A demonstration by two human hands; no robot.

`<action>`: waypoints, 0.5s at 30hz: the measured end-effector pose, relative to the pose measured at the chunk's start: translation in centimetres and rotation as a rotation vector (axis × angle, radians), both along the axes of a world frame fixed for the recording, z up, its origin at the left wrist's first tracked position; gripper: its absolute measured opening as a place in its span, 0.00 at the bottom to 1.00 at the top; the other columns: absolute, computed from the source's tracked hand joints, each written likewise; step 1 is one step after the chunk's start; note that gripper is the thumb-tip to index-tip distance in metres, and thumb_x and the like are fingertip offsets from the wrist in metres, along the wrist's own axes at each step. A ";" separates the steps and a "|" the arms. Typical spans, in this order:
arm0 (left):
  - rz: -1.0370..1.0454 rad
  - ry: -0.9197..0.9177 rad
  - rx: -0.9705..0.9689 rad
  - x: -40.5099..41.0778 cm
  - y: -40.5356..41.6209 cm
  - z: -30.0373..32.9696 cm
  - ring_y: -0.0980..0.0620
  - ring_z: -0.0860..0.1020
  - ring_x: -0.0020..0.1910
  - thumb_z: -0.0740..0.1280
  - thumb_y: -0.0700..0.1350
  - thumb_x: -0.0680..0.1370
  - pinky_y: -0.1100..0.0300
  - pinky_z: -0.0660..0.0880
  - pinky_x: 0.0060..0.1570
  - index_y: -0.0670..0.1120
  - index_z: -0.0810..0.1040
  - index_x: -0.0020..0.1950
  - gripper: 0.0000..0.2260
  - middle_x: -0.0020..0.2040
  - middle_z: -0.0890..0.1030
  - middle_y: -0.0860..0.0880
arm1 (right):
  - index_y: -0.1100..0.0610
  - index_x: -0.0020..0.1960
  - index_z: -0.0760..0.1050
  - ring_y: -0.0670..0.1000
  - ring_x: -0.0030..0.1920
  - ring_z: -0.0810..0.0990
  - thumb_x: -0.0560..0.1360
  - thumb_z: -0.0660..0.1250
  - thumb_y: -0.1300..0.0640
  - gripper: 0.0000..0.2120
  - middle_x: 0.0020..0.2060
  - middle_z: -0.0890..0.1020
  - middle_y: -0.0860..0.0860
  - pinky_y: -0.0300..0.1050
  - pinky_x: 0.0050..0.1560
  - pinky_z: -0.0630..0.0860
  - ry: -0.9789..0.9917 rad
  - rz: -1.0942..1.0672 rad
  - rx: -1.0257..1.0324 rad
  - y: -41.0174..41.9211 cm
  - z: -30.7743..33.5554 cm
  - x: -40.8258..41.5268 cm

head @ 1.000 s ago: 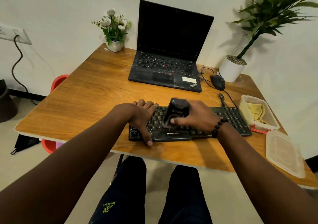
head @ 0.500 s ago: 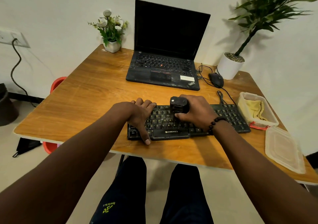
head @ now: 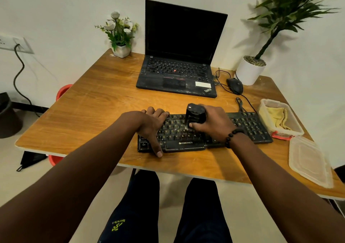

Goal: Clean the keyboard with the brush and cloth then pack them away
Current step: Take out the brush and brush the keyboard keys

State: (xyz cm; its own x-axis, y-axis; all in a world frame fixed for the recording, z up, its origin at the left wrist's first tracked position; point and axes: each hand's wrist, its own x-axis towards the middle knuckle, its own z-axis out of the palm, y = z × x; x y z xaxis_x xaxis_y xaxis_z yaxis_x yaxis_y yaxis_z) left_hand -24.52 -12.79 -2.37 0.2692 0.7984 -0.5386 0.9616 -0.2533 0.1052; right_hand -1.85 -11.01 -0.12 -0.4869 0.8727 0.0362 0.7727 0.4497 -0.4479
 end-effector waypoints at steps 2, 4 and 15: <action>-0.005 0.007 0.006 0.2 0.0 0.1 0.41 0.47 0.77 0.77 0.70 0.59 0.39 0.54 0.75 0.50 0.35 0.80 0.67 0.80 0.44 0.51 | 0.55 0.59 0.74 0.49 0.52 0.78 0.70 0.74 0.55 0.19 0.51 0.80 0.50 0.39 0.48 0.76 -0.042 -0.003 0.076 0.5 0.3 -0.8; -0.008 0.009 0.008 0.3 -0.2 0.2 0.41 0.47 0.77 0.78 0.69 0.59 0.40 0.53 0.75 0.50 0.35 0.80 0.67 0.80 0.43 0.51 | 0.55 0.61 0.73 0.48 0.51 0.78 0.70 0.74 0.54 0.22 0.52 0.80 0.50 0.35 0.45 0.75 -0.033 -0.004 -0.004 0.8 0.9 -0.7; 0.004 0.008 -0.008 0.2 -0.5 0.3 0.41 0.45 0.77 0.78 0.69 0.59 0.38 0.52 0.75 0.51 0.34 0.80 0.67 0.80 0.41 0.52 | 0.54 0.61 0.74 0.48 0.50 0.79 0.70 0.75 0.53 0.21 0.51 0.81 0.49 0.41 0.48 0.78 -0.020 0.027 -0.035 1.3 1.0 -0.1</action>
